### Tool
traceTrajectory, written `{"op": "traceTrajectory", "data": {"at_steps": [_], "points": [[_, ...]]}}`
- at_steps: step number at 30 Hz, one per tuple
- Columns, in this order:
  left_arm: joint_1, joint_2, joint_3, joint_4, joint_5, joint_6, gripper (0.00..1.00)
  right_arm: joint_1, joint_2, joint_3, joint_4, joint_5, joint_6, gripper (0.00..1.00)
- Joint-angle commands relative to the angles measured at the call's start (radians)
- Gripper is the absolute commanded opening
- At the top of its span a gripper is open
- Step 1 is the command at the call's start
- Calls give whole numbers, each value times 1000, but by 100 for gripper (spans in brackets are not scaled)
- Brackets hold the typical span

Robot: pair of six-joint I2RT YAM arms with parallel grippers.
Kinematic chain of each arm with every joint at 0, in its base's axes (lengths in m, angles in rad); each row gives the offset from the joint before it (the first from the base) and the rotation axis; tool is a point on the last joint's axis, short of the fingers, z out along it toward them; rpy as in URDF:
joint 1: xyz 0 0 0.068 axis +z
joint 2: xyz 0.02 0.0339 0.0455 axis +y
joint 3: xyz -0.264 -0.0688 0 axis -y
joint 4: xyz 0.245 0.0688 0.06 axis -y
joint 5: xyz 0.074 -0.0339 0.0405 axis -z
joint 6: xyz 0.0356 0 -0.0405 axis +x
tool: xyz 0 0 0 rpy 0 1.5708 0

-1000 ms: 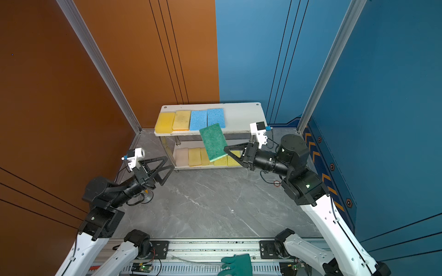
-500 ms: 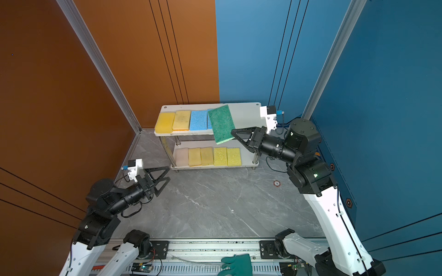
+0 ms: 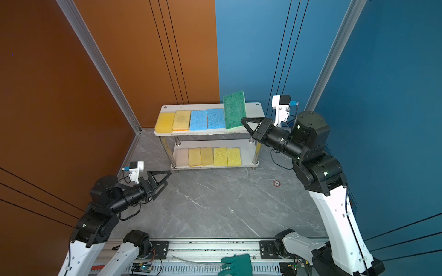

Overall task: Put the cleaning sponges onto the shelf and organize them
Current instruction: 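Lower the green pad onto the top shelf beside the blue sponges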

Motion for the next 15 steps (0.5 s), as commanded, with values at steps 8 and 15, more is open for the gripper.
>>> {"op": "traceTrajectory", "data": {"at_steps": [8, 15], "points": [[46, 49, 34, -23, 69, 79, 98, 48, 135, 155, -157, 220, -209, 10], [89, 58, 38, -26, 116, 90, 98, 57, 236, 230, -172, 223, -241, 10]]}}
